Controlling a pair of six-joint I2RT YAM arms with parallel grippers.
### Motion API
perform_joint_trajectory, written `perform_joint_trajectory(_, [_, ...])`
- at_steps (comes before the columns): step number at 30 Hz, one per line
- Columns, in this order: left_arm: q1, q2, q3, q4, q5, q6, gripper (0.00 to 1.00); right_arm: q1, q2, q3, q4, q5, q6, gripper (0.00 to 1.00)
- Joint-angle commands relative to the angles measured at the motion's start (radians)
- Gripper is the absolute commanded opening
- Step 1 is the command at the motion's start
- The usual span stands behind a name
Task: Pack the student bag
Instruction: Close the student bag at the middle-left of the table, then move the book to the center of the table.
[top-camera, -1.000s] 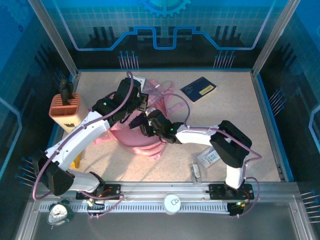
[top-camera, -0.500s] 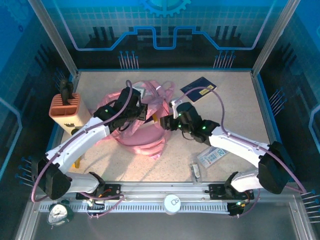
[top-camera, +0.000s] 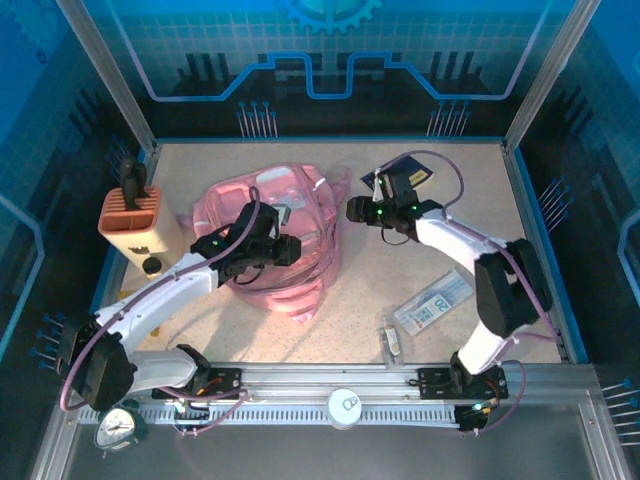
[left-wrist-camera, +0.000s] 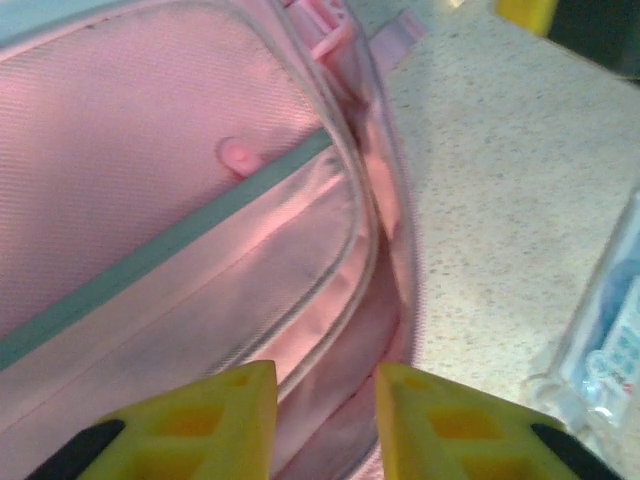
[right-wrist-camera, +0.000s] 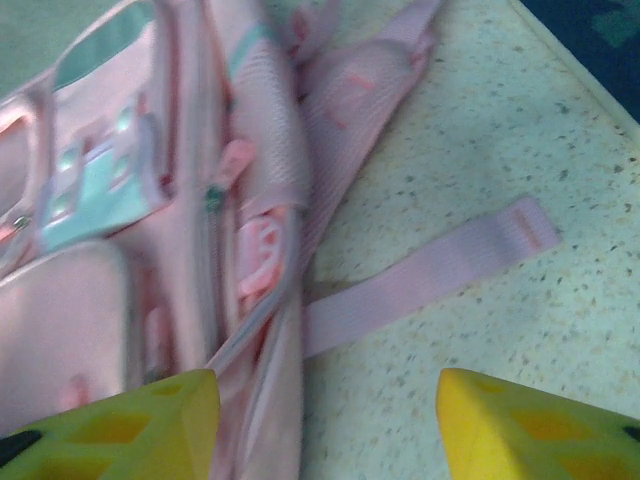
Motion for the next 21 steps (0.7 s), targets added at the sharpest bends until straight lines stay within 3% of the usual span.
perform_joint_trajectory(1, [0.0,-0.079,-0.04,0.069,0.106,-0.037,0.41,-0.046,0.096,0.107,-0.024,-0.014,0.036,0.59])
perform_joint_trajectory(14, [0.001,-0.304,-0.186,0.031,-0.088,-0.108,0.62,-0.135,0.442,0.494,-0.173,0.031,0.042,0.6])
perform_joint_trajectory(21, [0.002,-0.365,-0.221,-0.033,-0.158,-0.161,0.68,-0.182,0.522,0.549,-0.209,0.033,0.052,0.61])
